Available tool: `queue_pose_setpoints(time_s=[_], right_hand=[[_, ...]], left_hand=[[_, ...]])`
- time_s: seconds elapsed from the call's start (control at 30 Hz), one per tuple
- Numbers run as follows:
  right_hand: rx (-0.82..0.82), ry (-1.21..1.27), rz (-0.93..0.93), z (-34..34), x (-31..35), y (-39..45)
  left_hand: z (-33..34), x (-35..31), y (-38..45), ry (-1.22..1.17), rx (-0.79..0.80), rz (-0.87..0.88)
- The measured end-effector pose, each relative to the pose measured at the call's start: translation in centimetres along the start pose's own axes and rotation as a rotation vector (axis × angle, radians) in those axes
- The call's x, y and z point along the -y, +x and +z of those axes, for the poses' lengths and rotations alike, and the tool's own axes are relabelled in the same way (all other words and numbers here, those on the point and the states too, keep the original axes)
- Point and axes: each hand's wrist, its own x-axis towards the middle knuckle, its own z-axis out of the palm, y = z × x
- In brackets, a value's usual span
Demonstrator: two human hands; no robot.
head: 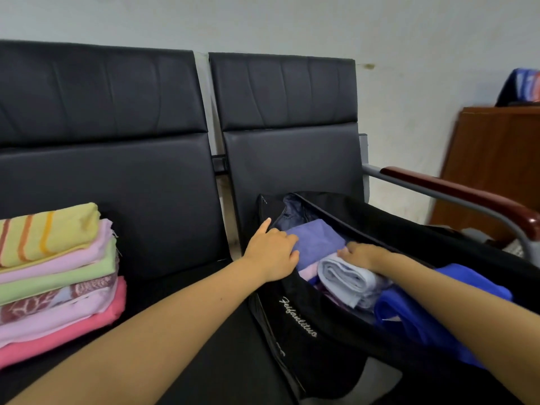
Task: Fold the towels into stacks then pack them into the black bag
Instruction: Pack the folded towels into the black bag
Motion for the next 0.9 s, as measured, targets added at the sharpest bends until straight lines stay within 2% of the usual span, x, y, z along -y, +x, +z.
queue_pose_setpoints(time_s=[0.07, 0.13, 0.2, 0.27, 0.3, 0.37, 0.47, 0.6, 0.67, 0.77, 0.9], right_hand=[[-0.058, -0.124, 0.005, 1.1, 0.4, -1.2], [-0.119, -0.061, -0.009, 1.6, 1.1, -2.1], [-0.176, 0.193, -0.041, 0.9, 2.0, -3.0], [-0.337, 0.520, -0.053, -0.4, 3.1, -3.8], [-0.411, 0.645, -0.079, -1.1, 4.1, -4.3], [-0.447, 0.798, -0.155, -2.0, 7.2, -5.6], [-0.326, 0.950, -0.277, -1.8, 14.2, -7.7], [-0.035, 0.888, -0.456, 0.4, 24.5, -9.9], [0.049, 0.869, -0.494, 1.4, 29.3, -10.5], [0.123, 0.928, -0.449, 1.9, 35.5, -10.8], [0.223, 1.040, -0.295, 2.5, 41.3, -9.8]], left_hand=[[0.2, -0.2, -0.4, -0.017, -0.025, 0.011], [0.3, -0.1, -0.9, -0.095, -0.093, 0.025], [0.0, 0.2, -1.9, -0.226, -0.191, 0.013], [-0.7, 1.3, -3.4, -0.360, -0.311, -0.038], [-1.3, 2.1, -4.3, -0.432, -0.353, -0.086], [-2.8, 4.3, -6.5, -0.576, -0.376, -0.227], [-4.4, 8.9, -10.3, -0.673, -0.411, -0.431], [-5.6, 16.2, -16.2, -0.683, -0.525, -0.657], [-6.0, 19.7, -19.5, -0.657, -0.569, -0.756], [-6.4, 24.5, -23.4, -0.575, -0.634, -0.889], [-5.8, 29.2, -26.0, -0.540, -0.601, -1.062]])
